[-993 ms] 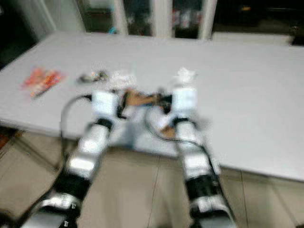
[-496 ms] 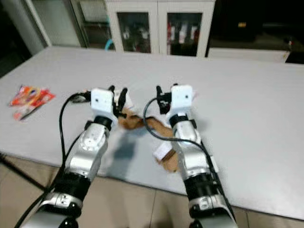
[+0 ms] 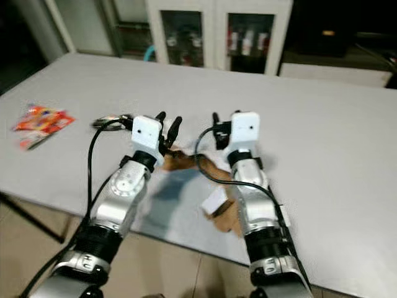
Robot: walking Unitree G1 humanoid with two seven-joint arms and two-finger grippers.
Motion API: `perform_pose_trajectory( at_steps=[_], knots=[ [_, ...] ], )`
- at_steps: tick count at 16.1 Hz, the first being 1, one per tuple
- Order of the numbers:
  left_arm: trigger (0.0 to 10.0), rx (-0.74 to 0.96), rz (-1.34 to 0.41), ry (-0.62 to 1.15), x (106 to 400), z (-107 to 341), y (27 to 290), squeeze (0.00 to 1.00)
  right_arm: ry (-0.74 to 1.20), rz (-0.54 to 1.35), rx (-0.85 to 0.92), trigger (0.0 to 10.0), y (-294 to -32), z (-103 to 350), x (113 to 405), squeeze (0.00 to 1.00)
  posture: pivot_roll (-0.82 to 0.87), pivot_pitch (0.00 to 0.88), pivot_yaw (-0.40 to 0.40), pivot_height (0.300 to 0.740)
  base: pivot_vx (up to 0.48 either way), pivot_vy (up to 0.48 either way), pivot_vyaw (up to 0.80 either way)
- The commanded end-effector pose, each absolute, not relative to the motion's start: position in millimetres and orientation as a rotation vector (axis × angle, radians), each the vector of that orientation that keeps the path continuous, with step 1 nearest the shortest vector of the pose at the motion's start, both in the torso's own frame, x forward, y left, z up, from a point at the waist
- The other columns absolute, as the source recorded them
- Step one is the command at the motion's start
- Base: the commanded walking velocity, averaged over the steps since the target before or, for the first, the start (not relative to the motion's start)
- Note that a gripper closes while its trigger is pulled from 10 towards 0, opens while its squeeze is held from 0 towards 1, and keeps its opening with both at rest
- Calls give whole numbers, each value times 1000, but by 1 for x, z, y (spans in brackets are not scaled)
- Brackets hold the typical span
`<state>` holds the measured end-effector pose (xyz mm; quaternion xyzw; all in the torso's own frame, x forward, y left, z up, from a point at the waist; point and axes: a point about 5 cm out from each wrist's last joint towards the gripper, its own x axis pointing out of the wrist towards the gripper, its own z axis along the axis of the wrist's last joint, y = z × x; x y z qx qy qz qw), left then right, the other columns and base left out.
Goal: Picking trash to rubbish bin
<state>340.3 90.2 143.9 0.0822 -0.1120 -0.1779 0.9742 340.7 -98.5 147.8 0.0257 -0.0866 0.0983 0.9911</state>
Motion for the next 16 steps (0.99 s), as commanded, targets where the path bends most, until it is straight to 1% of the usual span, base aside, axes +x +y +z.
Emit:
perform_pose_trajectory(
  at_steps=[1,3,5,6,8,10,11,12,13,15,16],
  knots=[
    [10000,294,-453,-227,341,151,92,0,-172,193,48,10000,-100,150,342,0,44,15,72,740,0,0,0],
    [10000,491,-554,-243,337,158,104,0,-170,193,50,10000,-99,149,341,0,49,13,76,740,0,0,0],
    [10000,646,-689,-251,324,167,116,0,-169,195,51,10000,-98,148,341,0,55,11,78,740,0,0,0],
    [10000,729,-768,-219,316,169,122,0,-166,196,53,10000,-97,148,340,0,61,9,78,740,0,0,0],
    [10000,826,-848,-155,309,171,132,0,-163,198,56,10000,-96,146,340,0,65,0,78,740,0,0,0],
    [10000,875,-877,-124,306,174,138,0,-160,201,57,10000,-95,145,340,0,71,0,83,740,0,0,0],
    [10000,828,-840,-136,311,173,136,0,-158,199,92,10000,-94,145,340,0,71,0,84,740,0,0,0],
    [10000,828,-789,-138,315,164,135,722,-159,199,99,10000,-93,145,340,0,63,0,90,740,0,0,0],
    [10000,821,-773,-133,314,156,132,1000,-159,199,90,10000,-93,145,339,0,56,0,93,740,0,0,0],
    [10000,785,-814,-89,308,149,124,1000,-157,198,87,10000,-93,143,339,0,52,0,99,740,0,0,0],
    [10000,746,-879,-52,303,145,121,1000,-154,198,87,10000,-92,142,338,0,53,0,103,740,0,0,0]
  ],
)
